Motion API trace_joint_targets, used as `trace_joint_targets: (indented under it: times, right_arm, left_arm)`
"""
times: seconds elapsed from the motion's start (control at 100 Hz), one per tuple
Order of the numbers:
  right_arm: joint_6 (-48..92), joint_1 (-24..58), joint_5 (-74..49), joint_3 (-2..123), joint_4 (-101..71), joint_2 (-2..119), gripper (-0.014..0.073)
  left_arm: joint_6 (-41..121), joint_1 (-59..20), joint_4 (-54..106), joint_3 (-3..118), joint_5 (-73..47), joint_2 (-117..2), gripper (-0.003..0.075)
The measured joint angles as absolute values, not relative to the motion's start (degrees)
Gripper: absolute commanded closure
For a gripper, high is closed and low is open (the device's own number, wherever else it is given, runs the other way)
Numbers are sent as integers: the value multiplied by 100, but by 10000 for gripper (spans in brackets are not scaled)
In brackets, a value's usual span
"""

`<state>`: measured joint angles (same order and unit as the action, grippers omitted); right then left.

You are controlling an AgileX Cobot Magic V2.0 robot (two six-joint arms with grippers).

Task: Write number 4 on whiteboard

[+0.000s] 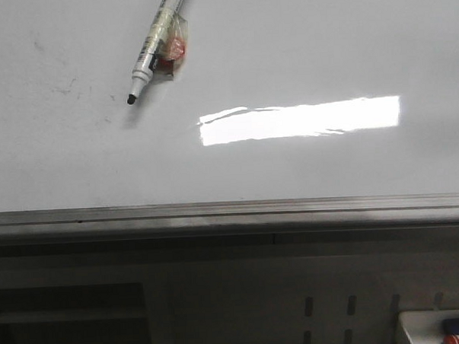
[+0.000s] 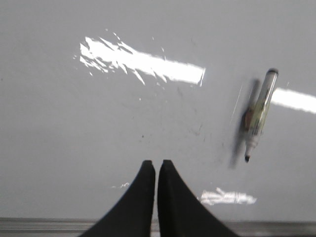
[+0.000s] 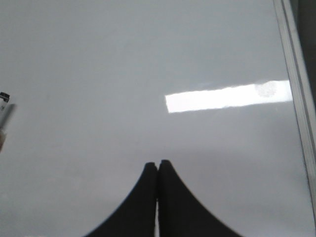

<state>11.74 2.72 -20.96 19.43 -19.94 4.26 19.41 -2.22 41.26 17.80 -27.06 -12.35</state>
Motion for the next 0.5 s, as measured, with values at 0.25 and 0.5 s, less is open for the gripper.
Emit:
trace_joint_targets:
  times: [0.25,0.5]
  right_arm:
    - [1348,272,-2512,2572,-1979,1344,205]
    - [1372,445,-2632,2659,-1969,1750,201]
  left_arm:
    - [2855,-713,3561,2876,-3490,-2974,260]
    - [3223,-2020,3548,3467,-3382,-4643,360]
